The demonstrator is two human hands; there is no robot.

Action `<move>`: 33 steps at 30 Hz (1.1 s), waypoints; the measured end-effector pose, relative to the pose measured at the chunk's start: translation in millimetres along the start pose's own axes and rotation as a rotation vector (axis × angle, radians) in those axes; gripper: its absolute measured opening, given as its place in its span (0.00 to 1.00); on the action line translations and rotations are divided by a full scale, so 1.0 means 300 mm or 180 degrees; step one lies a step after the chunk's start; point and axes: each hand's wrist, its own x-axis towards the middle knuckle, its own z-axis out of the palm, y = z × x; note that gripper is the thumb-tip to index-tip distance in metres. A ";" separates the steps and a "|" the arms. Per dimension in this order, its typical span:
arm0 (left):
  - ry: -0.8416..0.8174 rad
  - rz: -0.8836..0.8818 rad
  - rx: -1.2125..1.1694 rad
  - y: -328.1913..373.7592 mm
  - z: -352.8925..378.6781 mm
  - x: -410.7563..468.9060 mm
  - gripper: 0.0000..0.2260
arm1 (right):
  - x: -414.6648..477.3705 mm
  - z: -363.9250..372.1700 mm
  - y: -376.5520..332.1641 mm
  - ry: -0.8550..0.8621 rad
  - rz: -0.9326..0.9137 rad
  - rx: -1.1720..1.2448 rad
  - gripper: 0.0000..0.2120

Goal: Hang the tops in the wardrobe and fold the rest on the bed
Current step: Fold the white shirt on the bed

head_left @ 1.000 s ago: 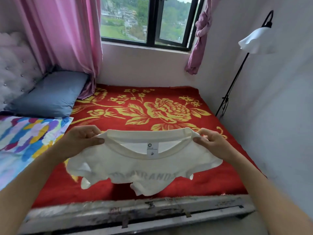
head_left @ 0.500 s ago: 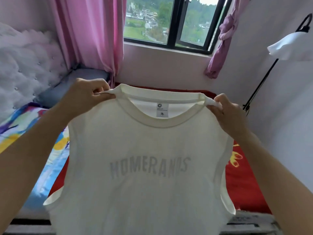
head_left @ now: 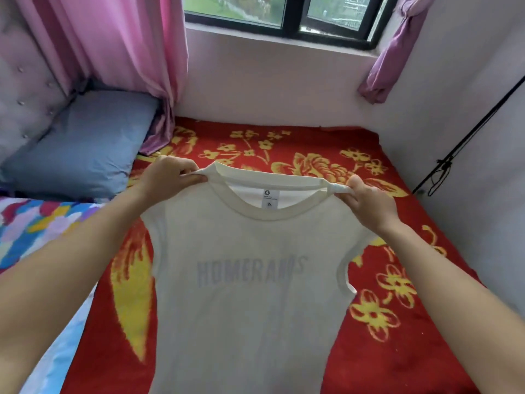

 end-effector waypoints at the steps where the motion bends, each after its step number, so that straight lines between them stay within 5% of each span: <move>1: -0.0029 -0.0091 0.0004 -0.035 0.030 0.051 0.12 | 0.048 0.032 0.001 -0.0090 0.0101 -0.0061 0.17; 10: -0.0619 -0.1125 -0.0002 -0.318 0.348 0.268 0.08 | 0.336 0.421 0.013 -0.0857 0.1026 0.0527 0.18; 17: -0.0998 -0.1563 -0.0143 -0.464 0.539 0.324 0.07 | 0.492 0.688 0.043 -0.1206 0.1108 0.0577 0.17; 23: -0.0814 -0.1943 -0.0177 -0.565 0.736 0.359 0.09 | 0.581 0.932 0.100 -0.1025 0.1015 0.0161 0.12; 26: -0.0613 -0.2338 0.0151 -0.623 0.871 0.392 0.19 | 0.629 1.071 0.114 -0.1098 0.1229 0.0437 0.23; 29: -0.1264 -0.3143 0.0219 -0.659 0.999 0.245 0.41 | 0.536 1.190 0.147 -0.1666 0.1525 0.0712 0.36; 33: -0.1736 -0.4176 0.0199 -0.667 1.123 -0.189 0.46 | 0.170 1.299 0.192 -0.2313 0.2310 0.0794 0.36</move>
